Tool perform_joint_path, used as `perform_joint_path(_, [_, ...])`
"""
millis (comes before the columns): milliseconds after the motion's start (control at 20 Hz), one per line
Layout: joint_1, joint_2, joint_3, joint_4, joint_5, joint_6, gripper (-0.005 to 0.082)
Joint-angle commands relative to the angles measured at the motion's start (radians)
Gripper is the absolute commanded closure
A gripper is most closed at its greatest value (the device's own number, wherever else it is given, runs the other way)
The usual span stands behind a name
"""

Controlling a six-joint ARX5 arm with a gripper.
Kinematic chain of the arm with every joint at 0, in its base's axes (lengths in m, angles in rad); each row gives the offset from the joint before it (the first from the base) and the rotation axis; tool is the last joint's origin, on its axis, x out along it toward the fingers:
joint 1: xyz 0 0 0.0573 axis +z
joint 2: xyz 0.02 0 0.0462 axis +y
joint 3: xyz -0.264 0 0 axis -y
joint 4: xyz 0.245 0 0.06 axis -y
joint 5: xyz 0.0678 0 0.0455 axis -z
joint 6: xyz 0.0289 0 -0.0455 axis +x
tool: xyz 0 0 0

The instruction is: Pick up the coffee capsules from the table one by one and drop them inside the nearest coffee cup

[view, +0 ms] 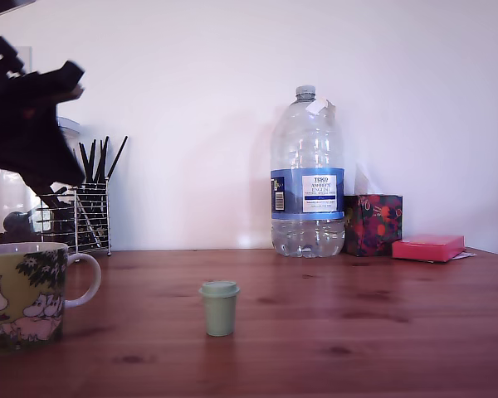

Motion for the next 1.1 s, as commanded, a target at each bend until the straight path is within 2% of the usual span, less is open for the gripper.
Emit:
perform_joint_path(0, [-0.038,-0.002,0.004,0.034,0.003,-0.041,0.0790])
perform_joint_path(100, [-0.078,-0.001,0.004,0.044,0.003,-0.084,0.0790])
perform_joint_path(250, [-0.122,0.010,0.004,0.055,0.015,-0.115,0.0790])
perform_joint_path(450, [-0.186,0.073,0.004,0.158,0.018,-0.179,0.0791])
perform_joint_path(550, [-0.226,0.124,0.004,0.217,-0.005,-0.206,0.0791])
perform_joint_path(700, [-0.302,0.200,0.004,0.307,-0.114,-0.253,0.0790])
perform_joint_path(850, [-0.388,0.268,0.004,0.384,-0.304,-0.335,0.0790])
perform_joint_path(1050, [-0.491,0.385,0.003,0.430,-0.484,-0.417,0.0790])
